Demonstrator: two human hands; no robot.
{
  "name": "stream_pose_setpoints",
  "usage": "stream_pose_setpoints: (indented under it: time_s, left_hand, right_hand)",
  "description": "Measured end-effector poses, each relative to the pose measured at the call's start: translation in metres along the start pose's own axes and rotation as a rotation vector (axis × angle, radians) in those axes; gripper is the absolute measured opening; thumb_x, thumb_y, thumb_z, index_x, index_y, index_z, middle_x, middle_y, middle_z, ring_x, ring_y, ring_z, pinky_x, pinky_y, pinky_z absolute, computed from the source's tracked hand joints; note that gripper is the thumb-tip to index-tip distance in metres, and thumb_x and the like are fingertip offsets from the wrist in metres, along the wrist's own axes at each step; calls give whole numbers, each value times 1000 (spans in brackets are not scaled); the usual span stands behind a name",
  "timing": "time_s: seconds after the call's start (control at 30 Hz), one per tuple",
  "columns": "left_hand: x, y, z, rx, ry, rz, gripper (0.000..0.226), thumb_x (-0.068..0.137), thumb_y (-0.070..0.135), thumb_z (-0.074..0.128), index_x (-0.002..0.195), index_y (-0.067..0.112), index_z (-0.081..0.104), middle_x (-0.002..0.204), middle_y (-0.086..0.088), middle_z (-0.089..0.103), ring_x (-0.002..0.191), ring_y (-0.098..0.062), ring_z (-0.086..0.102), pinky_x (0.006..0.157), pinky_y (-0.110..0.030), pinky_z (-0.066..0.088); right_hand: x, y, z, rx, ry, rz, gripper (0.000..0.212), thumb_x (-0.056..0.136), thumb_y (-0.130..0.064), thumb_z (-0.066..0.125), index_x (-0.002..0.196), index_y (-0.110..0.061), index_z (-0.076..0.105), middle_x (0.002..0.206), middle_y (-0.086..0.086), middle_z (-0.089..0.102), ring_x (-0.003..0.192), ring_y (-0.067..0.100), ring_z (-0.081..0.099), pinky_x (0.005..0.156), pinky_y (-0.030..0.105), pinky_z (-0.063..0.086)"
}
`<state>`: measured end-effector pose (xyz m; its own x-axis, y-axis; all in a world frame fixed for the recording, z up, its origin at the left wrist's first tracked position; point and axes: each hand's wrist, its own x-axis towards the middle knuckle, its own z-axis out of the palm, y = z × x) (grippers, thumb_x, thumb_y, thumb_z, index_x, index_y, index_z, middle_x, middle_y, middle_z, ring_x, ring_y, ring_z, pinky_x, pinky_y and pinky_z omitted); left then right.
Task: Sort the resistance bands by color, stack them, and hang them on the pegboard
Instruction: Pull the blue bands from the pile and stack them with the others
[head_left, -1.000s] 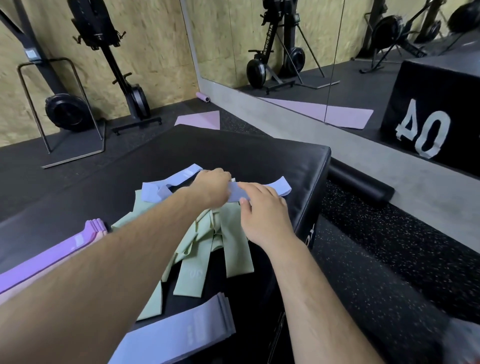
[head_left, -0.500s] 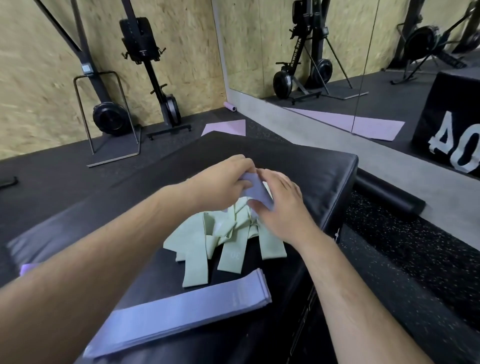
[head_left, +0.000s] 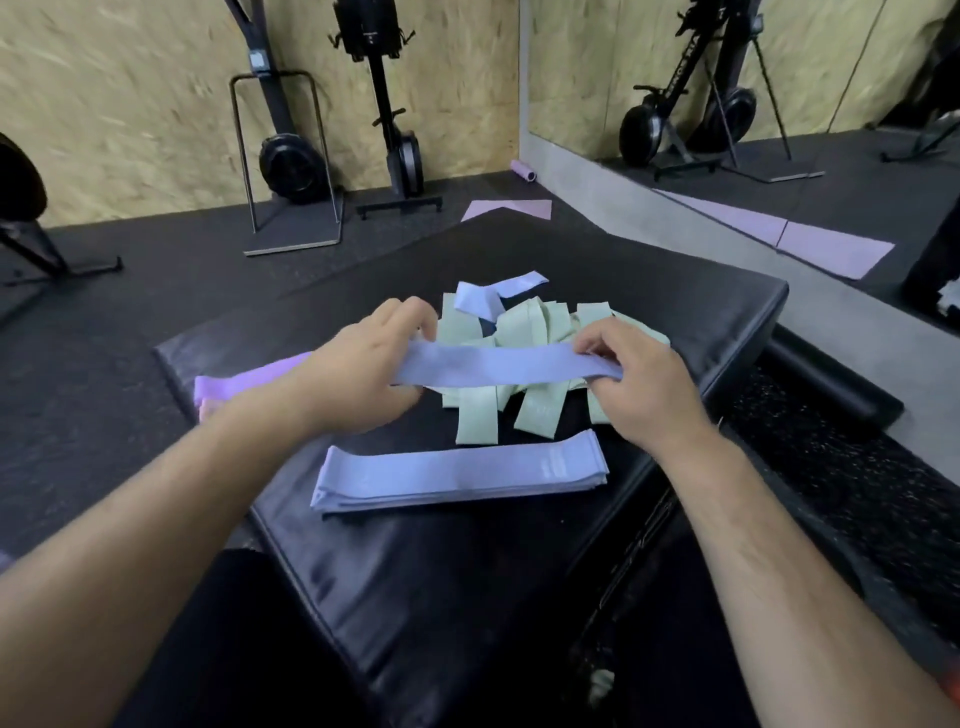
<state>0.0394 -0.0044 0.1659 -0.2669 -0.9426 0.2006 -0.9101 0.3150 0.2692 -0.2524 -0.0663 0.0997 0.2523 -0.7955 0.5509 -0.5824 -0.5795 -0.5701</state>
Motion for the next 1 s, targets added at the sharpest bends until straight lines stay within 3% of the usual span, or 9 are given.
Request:
stream_pose_setpoints:
  time_s: [0.07, 0.23, 0.3, 0.4, 0.47, 0.63, 0.83, 0.9, 1.0]
  left_hand:
    - [-24, -13, 11, -111, 69, -75, 33, 84, 7, 60, 100, 30, 44, 101, 11, 46, 82, -14, 51, 72, -37, 45]
    - [-65, -29, 38, -587, 271, -349, 17, 90, 12, 61, 91, 28, 68, 92, 1, 71, 76, -24, 62, 73, -28, 52]
    - [-73, -31, 48, -787, 341, -405, 12, 84, 23, 64, 92, 23, 74, 88, 0, 74, 80, -26, 66, 85, -40, 54]
    - [-82, -32, 61, -1017, 405, -453, 18, 84, 30, 68, 97, 20, 75, 88, -3, 72, 79, -17, 63, 81, -37, 51]
    - [-83, -34, 66, -1040, 441, -469, 12, 86, 27, 69, 98, 24, 73, 90, 0, 73, 81, -14, 64, 76, -32, 50]
    - [-85, -45, 75, -980, 573, -599, 10, 99, 19, 62, 92, 23, 68, 73, 13, 67, 78, -15, 57, 68, -28, 45]
    - [-87, -50, 79, -855, 607, -712, 12, 92, 26, 68, 82, 20, 72, 75, 10, 68, 69, -5, 57, 74, -27, 47]
    - [-88, -48, 78, -770, 608, -714, 8, 92, 22, 68, 85, 20, 72, 76, 11, 68, 65, 2, 56, 71, -17, 47]
    - [-91, -47, 80, -640, 554, -679, 5, 93, 19, 67, 92, 23, 71, 84, 12, 70, 63, 12, 56, 62, -3, 42]
  right_hand:
    - [-5, -1, -6, 28, -21, -29, 31, 82, 3, 61, 97, -24, 68, 99, -10, 68, 94, 16, 63, 83, 40, 54]
    - [-13, 0, -18, 83, -121, -14, 22, 88, 1, 71, 97, -17, 79, 104, -7, 67, 101, 5, 61, 87, 9, 41]
    - [-16, -1, -22, 124, -155, 60, 19, 92, -6, 70, 97, -23, 77, 99, -8, 67, 94, 4, 61, 80, 8, 41]
    - [-22, 4, -22, 241, -180, 213, 23, 91, -11, 73, 100, -33, 74, 99, -11, 71, 90, 8, 67, 83, 18, 50]
    - [-25, 7, -21, 314, -196, 286, 29, 92, -9, 71, 103, -36, 68, 101, -7, 73, 90, 15, 69, 81, 24, 55]
    - [-24, 9, -16, 342, -220, 328, 25, 100, -4, 59, 120, -19, 59, 81, 4, 63, 59, 0, 56, 59, 11, 45]
    - [-25, 18, -10, 284, -269, 382, 23, 97, -12, 64, 112, -29, 64, 81, -2, 67, 58, 0, 53, 61, 15, 40]
    - [-26, 19, -10, 284, -276, 371, 23, 96, -11, 65, 110, -30, 66, 80, -2, 63, 58, 4, 50, 58, 12, 40]
    - [-27, 18, -9, 225, -308, 357, 23, 93, -12, 69, 106, -31, 69, 89, 1, 65, 73, 12, 56, 74, 20, 49]
